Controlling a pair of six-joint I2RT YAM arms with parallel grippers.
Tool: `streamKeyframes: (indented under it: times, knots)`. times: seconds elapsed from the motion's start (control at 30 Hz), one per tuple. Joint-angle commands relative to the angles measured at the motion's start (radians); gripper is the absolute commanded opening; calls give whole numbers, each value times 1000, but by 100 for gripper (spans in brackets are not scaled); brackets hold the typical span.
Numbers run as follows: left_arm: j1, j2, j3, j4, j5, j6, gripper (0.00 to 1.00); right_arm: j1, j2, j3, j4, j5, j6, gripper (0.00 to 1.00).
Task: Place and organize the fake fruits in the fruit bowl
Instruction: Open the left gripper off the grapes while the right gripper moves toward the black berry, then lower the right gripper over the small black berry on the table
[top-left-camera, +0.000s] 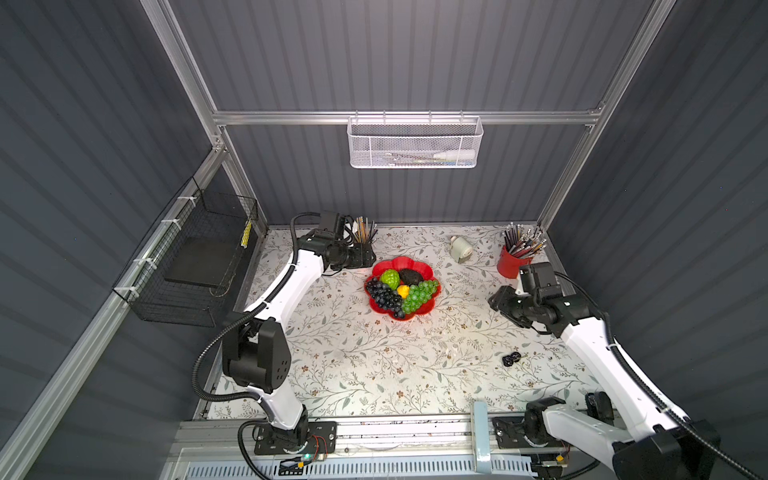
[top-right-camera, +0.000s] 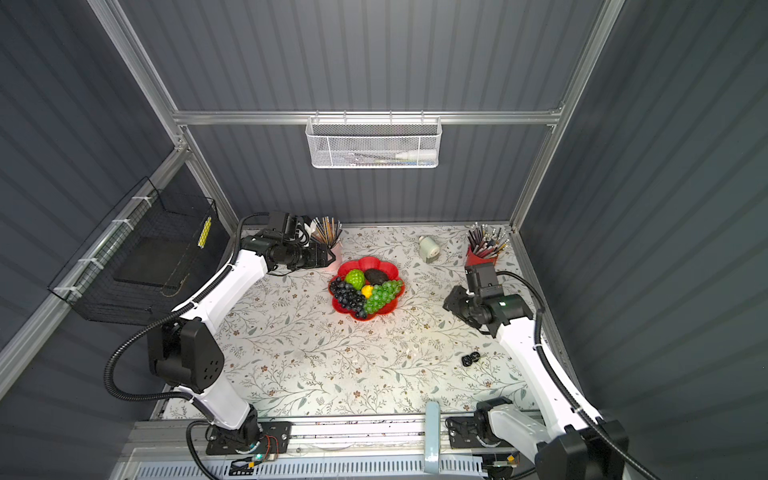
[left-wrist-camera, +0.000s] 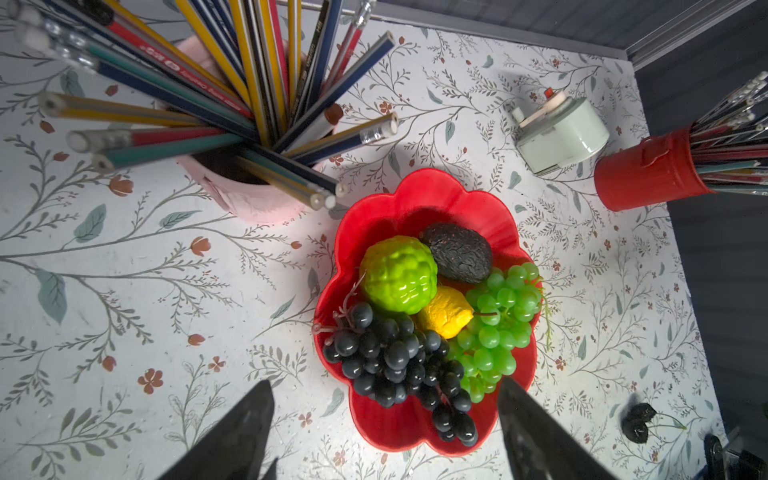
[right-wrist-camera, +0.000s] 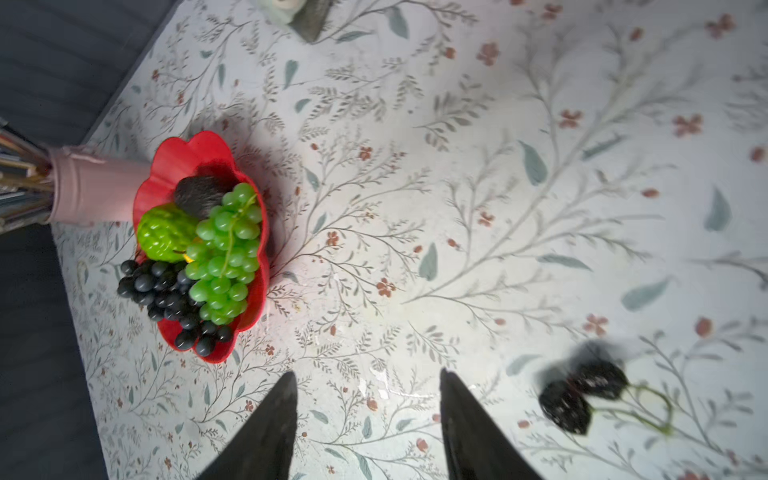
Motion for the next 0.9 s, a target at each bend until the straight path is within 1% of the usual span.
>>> streamKeyframes:
  times: [0.0, 0.07, 0.13, 0.17, 0.23, 0.27, 0.4, 0.53, 0.7, 0.87]
  knots:
    - [5, -60, -63, 74, 54, -41, 85, -2, -64, -29, -175, 123, 134, 60]
    - [4, -57, -74, 88, 87, -57, 85, -2, -89, -43, -226, 180, 170, 60]
    - [2, -53, -75, 93, 92, -59, 84, -2, -105, -48, -283, 236, 213, 62]
    - [1, -55, -76, 94, 121, -60, 84, -2, -113, -53, -302, 253, 233, 63]
    - [1, -67, -77, 105, 131, -65, 84, -3, -125, -79, -331, 294, 280, 69]
    - [-1, -72, -78, 112, 139, -67, 84, -6, -125, -96, -330, 296, 293, 71]
    - [-2, -90, -79, 119, 140, -74, 84, -30, -77, -168, -248, 206, 311, 72]
    - [-2, -106, -94, 121, 141, -75, 85, -51, -37, -214, -196, 176, 304, 72]
    - [-2, -120, -100, 98, 140, -56, 84, -98, -76, -294, -199, 140, 301, 69]
    - [-2, -115, -100, 92, 142, -56, 84, -142, -88, -363, -128, 110, 287, 67]
